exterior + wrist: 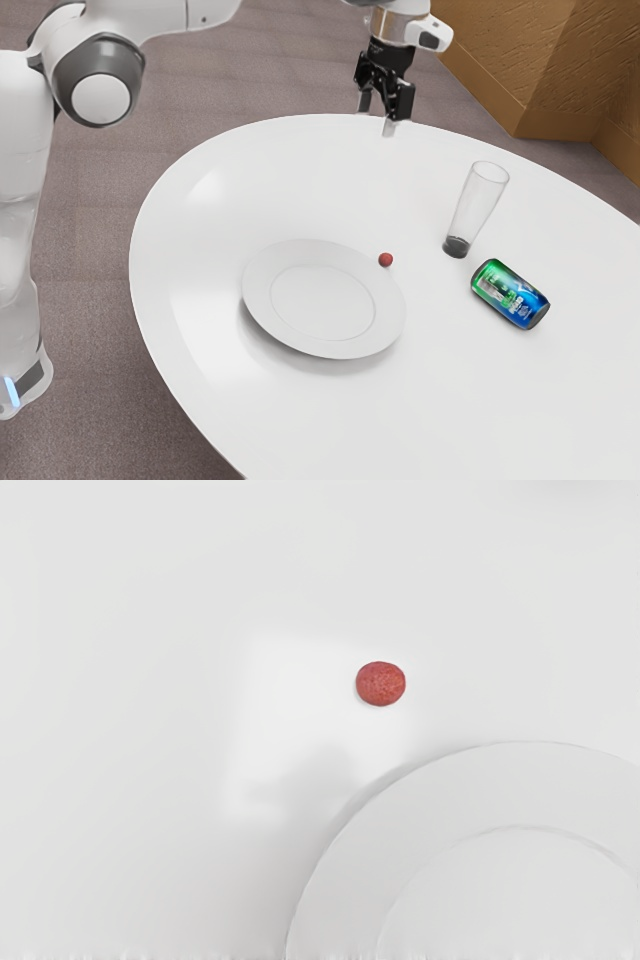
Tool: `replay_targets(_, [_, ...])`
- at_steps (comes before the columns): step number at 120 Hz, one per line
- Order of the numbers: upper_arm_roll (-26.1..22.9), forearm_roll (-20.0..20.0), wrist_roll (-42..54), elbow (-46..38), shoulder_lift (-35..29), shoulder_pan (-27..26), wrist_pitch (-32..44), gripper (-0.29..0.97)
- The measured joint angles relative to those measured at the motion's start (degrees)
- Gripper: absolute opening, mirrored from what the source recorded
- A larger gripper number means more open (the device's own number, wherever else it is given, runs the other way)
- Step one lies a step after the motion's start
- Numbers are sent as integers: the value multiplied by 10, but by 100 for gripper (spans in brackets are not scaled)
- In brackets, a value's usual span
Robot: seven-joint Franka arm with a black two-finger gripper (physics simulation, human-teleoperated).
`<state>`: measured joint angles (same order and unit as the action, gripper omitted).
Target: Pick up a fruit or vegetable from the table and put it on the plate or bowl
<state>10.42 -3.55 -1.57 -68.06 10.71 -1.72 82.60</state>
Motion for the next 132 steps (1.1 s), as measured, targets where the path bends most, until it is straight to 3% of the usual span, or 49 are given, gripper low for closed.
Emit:
replay_targets(32, [25, 14, 16, -1, -17, 8, -61, 68])
replay_targets(50, [4, 14, 42, -26, 11, 5, -75, 68])
replay_targets(80, [-12, 9, 115, -109, 27, 5, -3, 67])
replay_targets(132, [-25, -20, 253, -124, 100, -1, 129, 67])
